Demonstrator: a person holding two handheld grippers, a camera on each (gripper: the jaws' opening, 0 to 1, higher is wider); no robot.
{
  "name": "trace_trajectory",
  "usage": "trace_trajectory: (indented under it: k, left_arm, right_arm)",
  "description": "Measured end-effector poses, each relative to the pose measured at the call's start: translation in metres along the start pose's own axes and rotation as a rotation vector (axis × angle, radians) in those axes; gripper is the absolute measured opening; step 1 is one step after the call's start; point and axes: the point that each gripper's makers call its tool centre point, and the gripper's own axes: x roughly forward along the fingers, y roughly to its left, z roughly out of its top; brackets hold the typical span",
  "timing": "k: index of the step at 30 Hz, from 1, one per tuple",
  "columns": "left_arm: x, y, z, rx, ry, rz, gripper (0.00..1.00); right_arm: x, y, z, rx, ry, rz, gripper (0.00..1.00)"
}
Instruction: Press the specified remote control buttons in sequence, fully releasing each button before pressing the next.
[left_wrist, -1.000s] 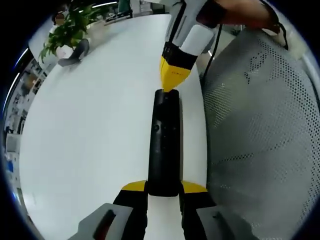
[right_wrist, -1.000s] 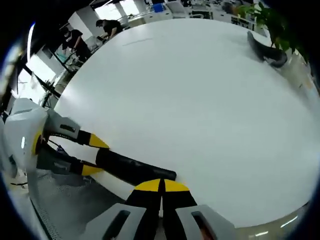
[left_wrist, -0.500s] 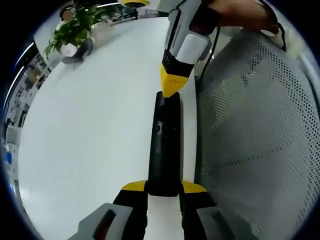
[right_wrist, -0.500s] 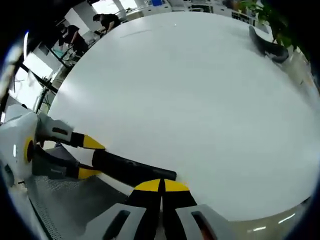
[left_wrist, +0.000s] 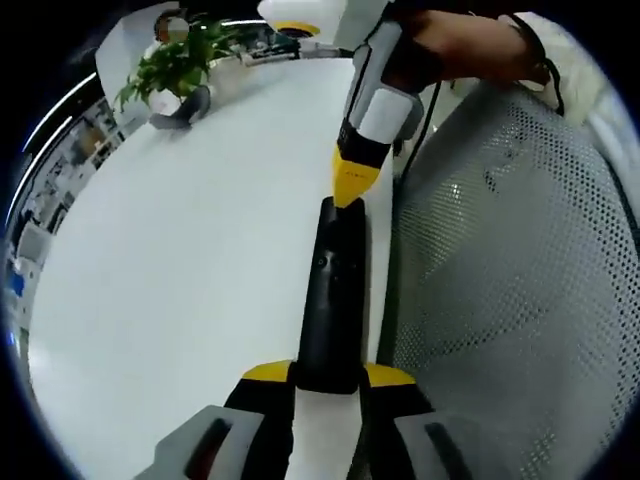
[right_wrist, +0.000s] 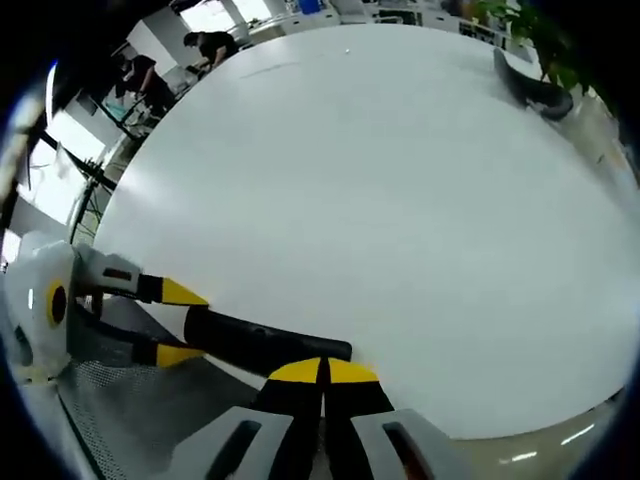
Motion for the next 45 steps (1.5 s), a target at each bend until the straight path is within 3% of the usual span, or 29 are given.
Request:
trace_trajectory:
  k: [3,7,14,20,28,36,38,45]
  left_arm:
    - [0.000,0.001,0.003,-0.070,-0.110,0.053,0.26]
    - [0.000,0.000,0.001,-0.075,-0.141,0.062,0.27]
    - [0.000,0.000,0.002,-0.058,-0.182,0.057,0.27]
    - [0.001,0.000,0.004,-0.033,-0.183,0.049,0.26]
    - [0.002,-0.005,0.006,-0.002,-0.191,0.032,0.24]
    - [0.003,-0.005,0.006,0.011,-0.198,0.016,0.24]
    - [0.003,-0.005,0.006,0.012,-0.197,0.016,0.24]
    - [0.003,-0.004,0.006,0.007,-0.200,0.014,0.24]
  right_arm:
    - [0.000,-0.001,0.000,0.028,-0.025,0.022,0.00]
    - [0.000,0.001,0.000,0.008,-0.031,0.018,0.00]
    - [-0.001,0.000,0.001,0.067,-0.052,0.037,0.00]
    - [-0.002,-0.002,0.002,0.150,-0.063,0.068,0.00]
    - [-0.002,-0.002,0.002,0.144,-0.060,0.065,0.00]
    - [-0.007,-0.004,0.018,0.116,-0.136,0.056,0.00]
    - [-0.003,0.001,0.016,0.124,-0.119,0.089,0.00]
    - [0.003,0.003,0.013,0.075,-0.081,0.066,0.00]
